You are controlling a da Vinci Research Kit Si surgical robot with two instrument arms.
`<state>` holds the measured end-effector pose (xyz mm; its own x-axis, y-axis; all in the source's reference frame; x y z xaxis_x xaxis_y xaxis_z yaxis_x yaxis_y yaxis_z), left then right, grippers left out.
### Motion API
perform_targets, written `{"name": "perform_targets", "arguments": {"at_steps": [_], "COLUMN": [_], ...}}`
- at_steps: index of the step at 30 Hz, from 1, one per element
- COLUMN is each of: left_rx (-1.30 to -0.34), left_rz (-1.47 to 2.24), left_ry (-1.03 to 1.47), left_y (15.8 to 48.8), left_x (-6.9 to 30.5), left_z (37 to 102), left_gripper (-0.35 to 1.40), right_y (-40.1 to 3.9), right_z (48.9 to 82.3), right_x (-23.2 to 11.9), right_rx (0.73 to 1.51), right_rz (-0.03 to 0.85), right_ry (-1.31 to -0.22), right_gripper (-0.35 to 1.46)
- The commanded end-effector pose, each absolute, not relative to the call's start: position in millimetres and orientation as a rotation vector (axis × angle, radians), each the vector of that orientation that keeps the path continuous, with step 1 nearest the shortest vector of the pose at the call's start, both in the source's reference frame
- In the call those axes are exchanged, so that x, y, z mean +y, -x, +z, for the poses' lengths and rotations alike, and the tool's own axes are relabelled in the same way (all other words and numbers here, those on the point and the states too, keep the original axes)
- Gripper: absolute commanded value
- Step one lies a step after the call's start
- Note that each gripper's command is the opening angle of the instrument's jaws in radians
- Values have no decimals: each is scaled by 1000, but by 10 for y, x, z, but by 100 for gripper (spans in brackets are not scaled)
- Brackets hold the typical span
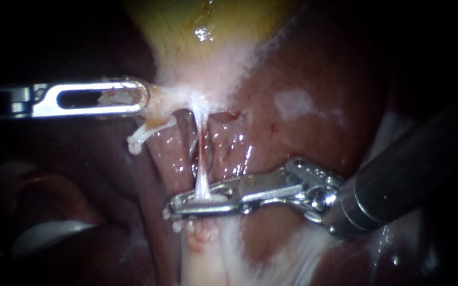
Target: Clipping first clip right tube
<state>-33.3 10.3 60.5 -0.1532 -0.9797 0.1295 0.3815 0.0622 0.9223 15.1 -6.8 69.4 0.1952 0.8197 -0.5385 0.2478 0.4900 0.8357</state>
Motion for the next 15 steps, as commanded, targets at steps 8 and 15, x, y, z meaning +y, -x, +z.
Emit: {"name": "perform_targets", "arguments": {"at_steps": [8, 15], "left_rx": [-1085, -1085], "left_rz": [-1419, -1419], "left_ry": [-763, -763], "left_y": [332, 332], "left_x": [103, 103], "left_z": [606, 606], "left_gripper": [-35, -35], "right_y": [-151, -151], "right_z": [694, 695], "right_x": [-68, -67], "right_rx": [1357, 1357], "right_rz": [522, 523], "right_ry": [-1032, -1031], "right_gripper": [-35, -35]}}
